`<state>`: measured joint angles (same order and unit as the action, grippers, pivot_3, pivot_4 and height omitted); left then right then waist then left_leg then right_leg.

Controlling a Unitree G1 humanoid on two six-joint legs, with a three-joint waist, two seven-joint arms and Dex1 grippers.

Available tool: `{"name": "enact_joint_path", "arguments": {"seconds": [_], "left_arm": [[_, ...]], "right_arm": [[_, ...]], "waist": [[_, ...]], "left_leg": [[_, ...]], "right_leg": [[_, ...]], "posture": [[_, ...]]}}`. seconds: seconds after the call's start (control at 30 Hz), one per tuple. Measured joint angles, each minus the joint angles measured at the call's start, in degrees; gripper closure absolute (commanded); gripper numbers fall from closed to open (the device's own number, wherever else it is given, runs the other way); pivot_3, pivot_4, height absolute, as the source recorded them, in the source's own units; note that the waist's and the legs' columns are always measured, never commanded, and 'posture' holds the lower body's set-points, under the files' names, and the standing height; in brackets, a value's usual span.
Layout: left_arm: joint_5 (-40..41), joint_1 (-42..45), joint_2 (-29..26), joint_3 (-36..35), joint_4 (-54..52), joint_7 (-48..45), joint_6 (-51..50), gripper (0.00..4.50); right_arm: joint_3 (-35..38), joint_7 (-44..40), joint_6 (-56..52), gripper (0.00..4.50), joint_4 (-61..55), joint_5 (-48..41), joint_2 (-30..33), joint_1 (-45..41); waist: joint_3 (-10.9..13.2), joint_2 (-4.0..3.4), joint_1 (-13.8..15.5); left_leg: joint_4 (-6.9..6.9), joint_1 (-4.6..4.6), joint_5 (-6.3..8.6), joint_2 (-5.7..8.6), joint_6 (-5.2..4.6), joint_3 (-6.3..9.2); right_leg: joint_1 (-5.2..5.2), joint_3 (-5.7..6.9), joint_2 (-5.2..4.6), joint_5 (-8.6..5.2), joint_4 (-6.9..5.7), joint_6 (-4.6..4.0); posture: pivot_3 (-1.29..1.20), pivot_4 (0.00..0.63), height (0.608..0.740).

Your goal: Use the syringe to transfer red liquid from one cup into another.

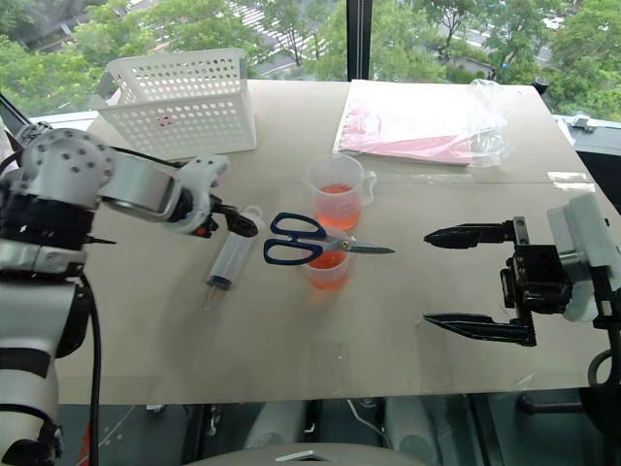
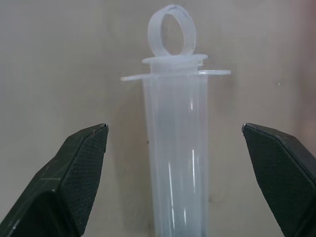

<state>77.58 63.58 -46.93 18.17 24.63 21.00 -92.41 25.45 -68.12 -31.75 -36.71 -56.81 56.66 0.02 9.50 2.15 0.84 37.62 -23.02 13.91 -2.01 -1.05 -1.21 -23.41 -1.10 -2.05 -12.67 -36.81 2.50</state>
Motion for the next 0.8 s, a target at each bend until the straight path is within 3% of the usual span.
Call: {"name": "enact_joint_path", "arguments": {"seconds": [0.1, 0.2, 0.23, 0.43, 0.63, 0.8], "left_arm": [[-4.3, 0.31, 2.52, 1.93, 2.99, -0.6, 0.0, 1.31], [-8.16, -0.04, 3.23, 2.8, 2.86, -2.39, 0.01, 2.85], [-8.77, -0.21, 3.12, 2.63, 2.74, -2.92, 0.08, 3.06], [-8.78, -3.29, -1.33, -1.03, 0.73, -6.93, 0.08, 3.1], [0.35, -6.51, -13.67, -12.85, -10.8, -14.46, 0.03, 3.1], [4.45, -10.04, -11.49, -21.01, -15.67, -14.81, 0.17, 3.1]], "right_arm": [[2.63, 0.73, -0.42, 0.0, -2.11, -0.66, -0.99, 4.12], [5.07, 1.33, -0.44, 0.0, -3.79, -1.7, -1.29, 5.93], [5.09, 1.42, -0.44, 0.0, -3.88, -1.75, -1.3, 5.96], [4.87, 1.58, 0.39, 0.0, -3.68, -1.65, -2.13, 6.27], [0.52, 1.03, 1.76, 0.0, -0.49, -0.19, -3.59, 2.81], [-2.77, 0.68, 2.66, 0.0, 1.28, 1.03, -4.16, 0.09]], "waist": [[0.01, 0.01, -0.17], [0.0, 0.0, -0.47], [0.0, 0.0, -0.48], [0.02, 0.02, -0.84], [0.07, 0.1, -1.35], [0.08, 0.12, -0.16]], "left_leg": [[0.0, -0.05, 0.0, 0.01, 0.0, -0.04], [0.0, -0.07, 0.0, 0.0, 0.01, -0.08], [0.0, -0.06, 0.0, 0.0, 0.01, -0.08], [0.0, -0.04, -0.01, -0.05, 0.02, -0.07], [-0.03, -0.05, -0.01, -0.1, 0.02, -0.08], [0.05, -0.07, -0.02, -0.06, 0.01, -0.06]], "right_leg": [[-0.08, -0.06, 0.0, 0.0, 0.0, 0.01], [-0.17, -0.14, 0.02, 0.01, -0.02, 0.01], [-0.16, -0.14, 0.03, 0.0, -0.03, 0.0], [-0.17, -0.13, 0.04, 0.01, -0.06, 0.01], [-0.18, -0.13, -0.16, 0.0, -0.05, 0.01], [-0.16, -0.05, -0.18, 0.01, -0.07, 0.02]], "posture": [[0.0, 0.15, 0.74], [0.0, 0.15, 0.74], [0.0, 0.15, 0.74], [0.0, 0.15, 0.74], [0.0, 0.15, 0.74], [0.0, 0.15, 0.74]]}}
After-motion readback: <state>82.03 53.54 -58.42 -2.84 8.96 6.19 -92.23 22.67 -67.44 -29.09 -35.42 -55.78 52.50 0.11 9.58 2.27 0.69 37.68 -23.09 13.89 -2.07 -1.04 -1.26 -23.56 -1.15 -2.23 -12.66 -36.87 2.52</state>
